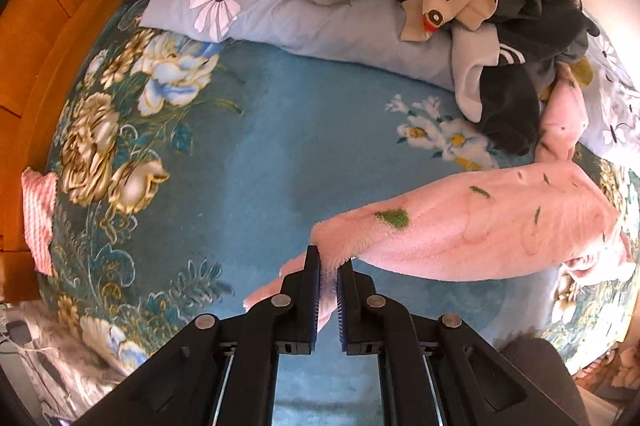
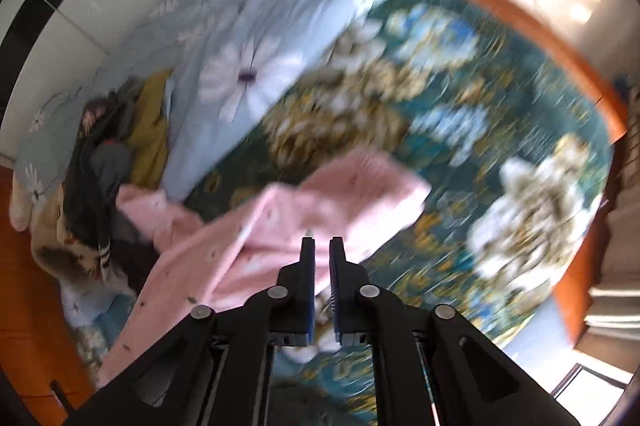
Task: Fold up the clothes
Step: 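Grasp a pink garment edge with the right gripper while the left gripper holds another edge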
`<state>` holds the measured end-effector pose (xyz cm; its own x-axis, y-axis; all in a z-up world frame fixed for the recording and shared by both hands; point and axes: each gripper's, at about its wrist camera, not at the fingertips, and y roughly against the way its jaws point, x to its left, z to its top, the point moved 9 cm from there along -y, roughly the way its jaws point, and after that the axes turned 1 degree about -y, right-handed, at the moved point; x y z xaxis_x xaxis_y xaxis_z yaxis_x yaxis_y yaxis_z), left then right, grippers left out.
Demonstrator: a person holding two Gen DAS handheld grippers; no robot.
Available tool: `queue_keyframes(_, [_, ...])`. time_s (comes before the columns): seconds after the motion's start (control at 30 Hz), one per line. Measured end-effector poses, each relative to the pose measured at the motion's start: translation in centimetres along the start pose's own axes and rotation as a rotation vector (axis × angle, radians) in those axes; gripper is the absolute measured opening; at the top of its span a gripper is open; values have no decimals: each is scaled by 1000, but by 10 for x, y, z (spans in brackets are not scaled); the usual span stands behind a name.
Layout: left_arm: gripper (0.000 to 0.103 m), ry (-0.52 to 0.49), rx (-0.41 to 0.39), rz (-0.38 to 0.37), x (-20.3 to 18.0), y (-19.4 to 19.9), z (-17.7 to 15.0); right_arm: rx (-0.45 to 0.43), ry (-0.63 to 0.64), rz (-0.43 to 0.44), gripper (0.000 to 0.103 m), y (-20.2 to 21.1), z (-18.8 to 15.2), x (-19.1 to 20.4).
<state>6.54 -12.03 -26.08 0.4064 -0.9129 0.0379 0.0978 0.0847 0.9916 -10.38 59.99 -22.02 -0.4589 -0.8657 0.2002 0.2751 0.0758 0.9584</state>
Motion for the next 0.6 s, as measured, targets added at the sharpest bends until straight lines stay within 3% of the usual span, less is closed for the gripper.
queue_keyframes(0.07, [8,-1,10,9,-3,1,-2,49,-30,26,33,-25,-9,6])
queue_keyframes(0.13, [8,0,20,16,-4,3,-2,93,-87,69,37,-53,-15,14])
queue_keyframes(0.27, [8,-5,36,21,-8,8,-2,174,-192,154,37,-107,-10,39])
queue_keyframes(0.53, [8,-14,68,31,-15,18,-3,284,-370,192,37,-192,0,72])
queue_keyframes(0.6, [8,-16,76,34,-17,20,-3,296,-401,200,21,-196,0,79])
